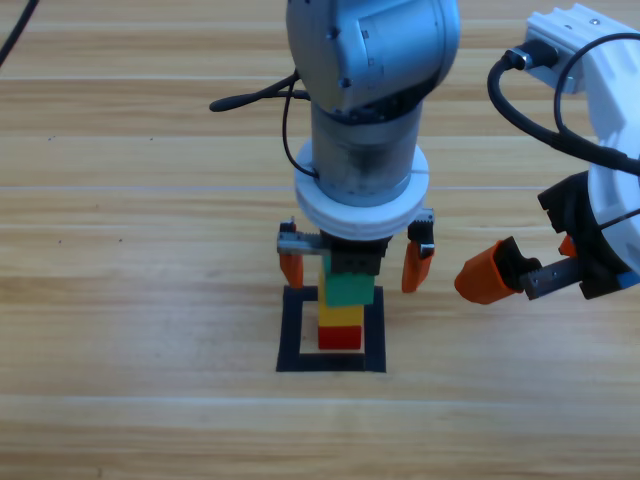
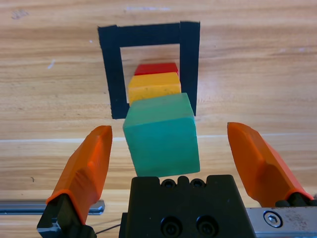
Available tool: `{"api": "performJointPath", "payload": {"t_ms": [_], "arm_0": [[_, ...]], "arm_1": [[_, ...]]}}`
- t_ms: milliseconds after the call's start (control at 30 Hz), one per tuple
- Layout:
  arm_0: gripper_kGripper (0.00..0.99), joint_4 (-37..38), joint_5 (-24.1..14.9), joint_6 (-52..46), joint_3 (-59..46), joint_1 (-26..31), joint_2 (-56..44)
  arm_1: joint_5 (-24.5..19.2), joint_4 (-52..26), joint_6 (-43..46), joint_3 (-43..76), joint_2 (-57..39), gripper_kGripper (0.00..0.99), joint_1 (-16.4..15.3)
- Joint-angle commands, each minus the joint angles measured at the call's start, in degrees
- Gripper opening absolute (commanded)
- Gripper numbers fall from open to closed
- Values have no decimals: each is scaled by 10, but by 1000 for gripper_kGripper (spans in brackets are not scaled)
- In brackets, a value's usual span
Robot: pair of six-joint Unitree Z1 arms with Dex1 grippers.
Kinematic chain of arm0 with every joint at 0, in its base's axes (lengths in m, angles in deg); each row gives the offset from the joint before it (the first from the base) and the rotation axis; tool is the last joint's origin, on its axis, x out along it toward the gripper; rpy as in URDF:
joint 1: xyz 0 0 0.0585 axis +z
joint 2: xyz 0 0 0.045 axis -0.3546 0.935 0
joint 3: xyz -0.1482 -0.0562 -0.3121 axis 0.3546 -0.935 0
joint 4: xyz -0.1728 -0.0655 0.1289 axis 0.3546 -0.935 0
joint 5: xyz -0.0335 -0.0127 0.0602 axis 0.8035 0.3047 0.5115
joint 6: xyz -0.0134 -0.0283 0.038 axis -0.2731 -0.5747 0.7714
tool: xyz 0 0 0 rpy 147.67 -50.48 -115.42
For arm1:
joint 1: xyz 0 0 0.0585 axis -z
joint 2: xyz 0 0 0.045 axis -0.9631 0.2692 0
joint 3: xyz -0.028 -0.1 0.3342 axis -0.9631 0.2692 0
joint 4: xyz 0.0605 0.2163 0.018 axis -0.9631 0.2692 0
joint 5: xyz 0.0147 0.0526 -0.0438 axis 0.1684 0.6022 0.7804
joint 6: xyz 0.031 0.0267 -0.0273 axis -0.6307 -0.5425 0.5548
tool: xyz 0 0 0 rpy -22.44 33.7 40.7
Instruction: Stack the blocks in the rectangular block: red at the bottom, yellow in the middle, green on top
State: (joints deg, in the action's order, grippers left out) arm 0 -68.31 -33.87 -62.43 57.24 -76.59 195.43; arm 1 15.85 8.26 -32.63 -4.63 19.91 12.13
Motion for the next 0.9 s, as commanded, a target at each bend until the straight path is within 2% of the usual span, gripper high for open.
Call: {"api": "performJointPath", "payload": {"t_ms": [33, 200, 300, 467, 600, 900], "arm_0": [[990, 1, -55, -34, -41, -28, -107], [990, 8, -107, -66, -112, -63, -211], [990, 28, -139, -92, -191, -97, -276], [990, 160, -163, -106, -423, -139, -398], [990, 240, -164, -91, -542, -141, -450], [990, 258, -180, -58, -587, -141, -481]], "arm_1": [[-3, 11, 0, 17, 19, 989, 14], [-4, 11, 0, 18, 17, 989, 14], [-4, 11, 0, 18, 17, 989, 14], [-2, 11, 0, 17, 17, 989, 14], [-1, 11, 0, 18, 17, 989, 14], [-1, 11, 0, 19, 17, 989, 14]]}}
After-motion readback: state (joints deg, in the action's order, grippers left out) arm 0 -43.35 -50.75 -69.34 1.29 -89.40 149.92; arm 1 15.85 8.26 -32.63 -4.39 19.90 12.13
